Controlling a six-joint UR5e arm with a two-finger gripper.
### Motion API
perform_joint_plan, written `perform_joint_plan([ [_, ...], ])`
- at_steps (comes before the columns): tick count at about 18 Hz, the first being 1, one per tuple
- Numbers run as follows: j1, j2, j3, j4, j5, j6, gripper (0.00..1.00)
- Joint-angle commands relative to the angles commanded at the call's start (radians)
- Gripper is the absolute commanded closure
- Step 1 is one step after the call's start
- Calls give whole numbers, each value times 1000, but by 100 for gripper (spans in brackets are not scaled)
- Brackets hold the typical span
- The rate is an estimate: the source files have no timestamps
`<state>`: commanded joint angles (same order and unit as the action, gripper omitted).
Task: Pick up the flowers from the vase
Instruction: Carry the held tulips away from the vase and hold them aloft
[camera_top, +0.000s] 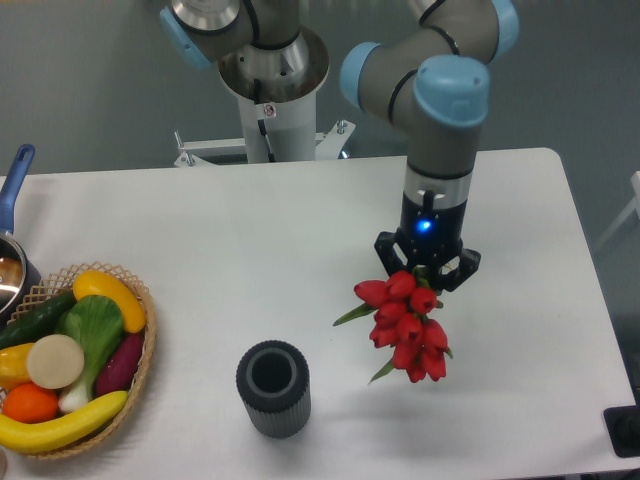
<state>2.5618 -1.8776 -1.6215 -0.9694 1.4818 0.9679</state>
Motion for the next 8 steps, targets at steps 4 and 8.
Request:
perform_joint_plan([
  [4,-2,0,2,-21,17,49,100],
  [8,-28,-17,6,-61,86,83,100],
])
